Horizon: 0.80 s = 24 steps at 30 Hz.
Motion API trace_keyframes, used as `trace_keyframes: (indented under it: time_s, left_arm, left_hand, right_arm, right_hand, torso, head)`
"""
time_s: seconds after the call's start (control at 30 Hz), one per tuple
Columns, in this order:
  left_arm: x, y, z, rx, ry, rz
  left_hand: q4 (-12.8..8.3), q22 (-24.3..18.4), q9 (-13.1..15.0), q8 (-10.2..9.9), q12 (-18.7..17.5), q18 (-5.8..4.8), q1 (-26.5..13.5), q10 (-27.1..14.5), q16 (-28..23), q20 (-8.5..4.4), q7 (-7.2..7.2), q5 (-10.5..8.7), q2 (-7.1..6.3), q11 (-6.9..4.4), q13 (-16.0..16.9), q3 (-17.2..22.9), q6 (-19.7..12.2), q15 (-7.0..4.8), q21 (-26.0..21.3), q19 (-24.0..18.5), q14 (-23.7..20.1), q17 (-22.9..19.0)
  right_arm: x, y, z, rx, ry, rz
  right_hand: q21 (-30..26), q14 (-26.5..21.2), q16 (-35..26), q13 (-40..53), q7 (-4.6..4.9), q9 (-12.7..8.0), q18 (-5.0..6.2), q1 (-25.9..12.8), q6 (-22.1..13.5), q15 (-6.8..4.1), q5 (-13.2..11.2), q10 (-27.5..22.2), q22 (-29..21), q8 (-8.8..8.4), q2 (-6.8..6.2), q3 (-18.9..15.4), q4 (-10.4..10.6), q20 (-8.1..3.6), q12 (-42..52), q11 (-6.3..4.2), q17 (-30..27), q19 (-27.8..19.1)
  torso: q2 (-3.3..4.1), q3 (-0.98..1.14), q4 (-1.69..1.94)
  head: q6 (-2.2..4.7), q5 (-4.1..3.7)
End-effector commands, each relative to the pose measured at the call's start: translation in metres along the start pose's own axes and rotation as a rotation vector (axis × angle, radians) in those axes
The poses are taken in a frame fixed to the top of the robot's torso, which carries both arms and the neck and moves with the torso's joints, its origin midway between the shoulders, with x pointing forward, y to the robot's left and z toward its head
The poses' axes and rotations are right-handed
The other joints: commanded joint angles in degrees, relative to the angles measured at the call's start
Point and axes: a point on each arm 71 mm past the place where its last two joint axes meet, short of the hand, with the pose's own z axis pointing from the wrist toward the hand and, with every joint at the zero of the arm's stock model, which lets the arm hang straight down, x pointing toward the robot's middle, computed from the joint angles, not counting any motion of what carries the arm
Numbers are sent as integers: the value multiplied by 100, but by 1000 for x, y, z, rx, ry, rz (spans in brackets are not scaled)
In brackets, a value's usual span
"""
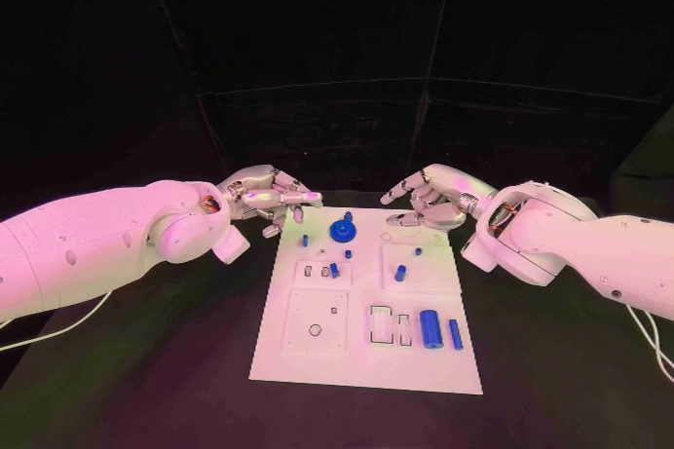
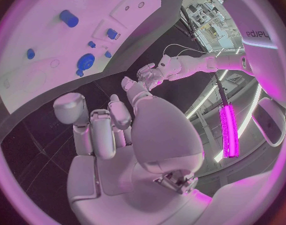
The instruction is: Assemble the parts on the task board
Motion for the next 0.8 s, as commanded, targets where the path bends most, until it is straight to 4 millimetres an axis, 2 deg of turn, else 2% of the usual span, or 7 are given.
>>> trace_keyframes:
  time_s: [0.03,0.13,0.2,0.23,0.3,0.4,0.8]
  left_arm:
    - [7,13,1,-299,113,273]
    - [8,11,6,-382,124,343]
    - [10,8,10,-421,118,391]
    - [12,7,14,-446,114,427]
    - [15,5,20,-476,115,468]
    - [22,5,27,-518,120,513]
    - [40,4,50,-586,135,637]
  left_hand:
    - [106,598,74,110,216,-128,-92,-191,8,8,-10,7,42,12,206,-17,-92,6,437,129,346,487]
    - [293,1508,211,341,640,-249,-256,-238,165,2,-45,-15,86,-28,530,-82,-108,-13,1083,324,418,786]
    - [655,1877,300,500,1026,-299,-708,-143,299,-15,-110,21,23,-72,827,-344,-51,-52,1341,377,481,1043]
    - [889,1999,424,711,2088,-309,-922,155,443,-46,-211,5,-29,-122,1923,-538,48,-141,1437,384,548,1333]
    - [1012,2256,703,1110,3092,-344,-788,203,514,-117,-282,21,-46,-242,2943,-679,13,-196,1627,380,581,1487]
    - [1104,2521,1052,1561,3737,-378,-655,184,522,-154,-311,2,-19,-275,3612,-780,-160,-224,1812,376,584,1505]
    - [1292,2599,1702,2319,4165,-375,-769,123,522,-156,-376,2,-5,-295,4040,-1007,-597,-225,1882,317,584,1505]
  right_arm:
    - [-6,-2,-1,-17,-9,31]
    - [-11,-5,-1,-7,-25,26]
    - [-13,-7,-1,0,-34,23]
    - [-15,-9,0,6,-40,22]
    - [-16,-10,0,11,-46,21]
    - [-17,-11,0,18,-51,19]
    - [-21,-17,3,37,-69,14]
  right_hand:
    - [-27,299,-28,-9,4,10,119,62,54,-21,37,-26,-5,39,8,-1,-40,-8,-33,-22,697,-35]
    - [-27,299,-28,-9,4,10,119,62,54,-21,37,-26,-5,39,8,-1,-40,-8,-33,-22,697,-35]
    - [-35,293,-43,-20,4,11,121,63,59,-21,40,-33,-20,44,10,0,-40,-9,-42,-23,680,-40]
    - [-49,288,-56,-33,3,12,126,64,63,-22,44,-42,-46,48,12,1,-40,-10,-53,-23,666,-50]
    - [-63,282,-70,-45,3,11,130,65,65,-23,50,-51,-71,51,12,2,-41,-10,-63,-24,650,-60]
    - [-73,278,-79,-55,3,11,132,66,65,-23,59,-59,-87,55,12,3,-43,-11,-72,-24,641,-66]
    - [-112,268,-103,-93,4,6,140,55,58,-24,110,-86,-144,69,16,2,-34,-14,-100,-24,617,-87]
  torso:
    - [-52,24,-29]
    - [-58,29,-28]
    - [-64,33,-37]
    - [-78,39,-46]
    - [-69,31,-35]
    - [-70,33,-29]
    - [-59,28,-25]
  head:
    - [-17,17]
    - [-24,8]
    - [-23,3]
    - [-47,8]
    - [-39,-8]
    - [-56,-12]
    - [-66,-2]
